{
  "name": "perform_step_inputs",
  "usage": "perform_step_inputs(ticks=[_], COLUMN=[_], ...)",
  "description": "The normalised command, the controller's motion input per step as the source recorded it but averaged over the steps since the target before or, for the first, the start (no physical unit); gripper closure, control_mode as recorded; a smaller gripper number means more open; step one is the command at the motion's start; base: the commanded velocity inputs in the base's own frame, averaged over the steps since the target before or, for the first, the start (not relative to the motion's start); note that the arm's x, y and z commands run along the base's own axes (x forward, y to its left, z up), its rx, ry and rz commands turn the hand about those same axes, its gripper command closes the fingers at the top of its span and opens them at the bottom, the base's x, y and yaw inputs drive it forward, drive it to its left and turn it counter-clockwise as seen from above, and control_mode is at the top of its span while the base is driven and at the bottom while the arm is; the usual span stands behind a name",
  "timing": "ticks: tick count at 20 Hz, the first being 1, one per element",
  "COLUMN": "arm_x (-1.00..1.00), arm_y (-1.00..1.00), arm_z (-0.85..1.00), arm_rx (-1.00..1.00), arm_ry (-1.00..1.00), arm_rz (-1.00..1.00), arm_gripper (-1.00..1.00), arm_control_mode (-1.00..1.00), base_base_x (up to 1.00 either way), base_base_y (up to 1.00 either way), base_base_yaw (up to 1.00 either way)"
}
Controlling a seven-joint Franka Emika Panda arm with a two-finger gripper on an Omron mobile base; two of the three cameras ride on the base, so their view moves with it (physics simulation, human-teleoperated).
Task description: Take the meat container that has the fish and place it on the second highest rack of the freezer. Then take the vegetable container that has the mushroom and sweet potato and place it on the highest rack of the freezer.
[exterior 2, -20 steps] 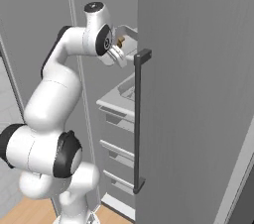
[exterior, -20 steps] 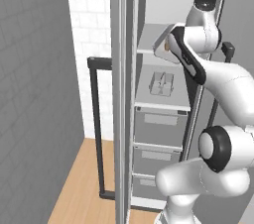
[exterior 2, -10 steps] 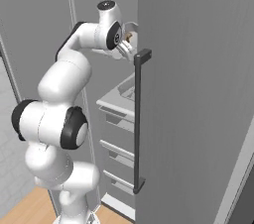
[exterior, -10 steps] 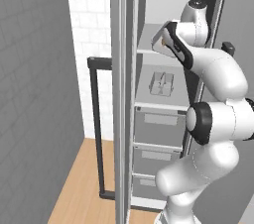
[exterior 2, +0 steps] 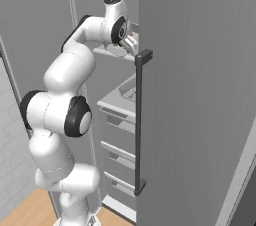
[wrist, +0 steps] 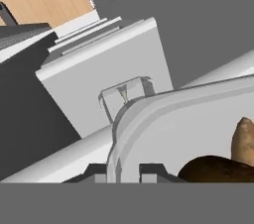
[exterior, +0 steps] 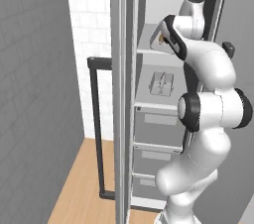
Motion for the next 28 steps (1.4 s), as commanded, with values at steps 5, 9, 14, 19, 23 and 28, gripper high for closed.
perform_step_inputs(ticks=[5, 9, 14, 19, 23, 28], arm_x=[0.11, 0.08, 0.12, 0.07, 0.00, -0.03], arm_y=[-0.03, -0.03, -0.01, 0.05, 0.04, 0.02], arm_z=[0.00, -0.03, -0.10, 0.00, -0.03, 0.00], arm_rx=[0.00, 0.00, 0.00, -0.01, -0.07, -0.08], arm_ry=[0.01, 0.00, 0.00, -0.03, -0.15, -0.18], arm_rz=[0.00, 0.00, 0.00, 0.00, 0.00, 0.00], arm_gripper=[1.00, -1.00, -1.00, -1.00, -1.00, -1.00], arm_control_mode=[-1.00, -1.00, -1.00, -1.00, -1.00, -1.00], base_base_x=[0.00, 0.00, 0.00, 0.00, 0.00, 0.00], base_base_y=[0.00, 0.00, 0.00, 0.00, 0.00, 0.00], base_base_yaw=[0.00, 0.00, 0.00, 0.00, 0.00, 0.00])
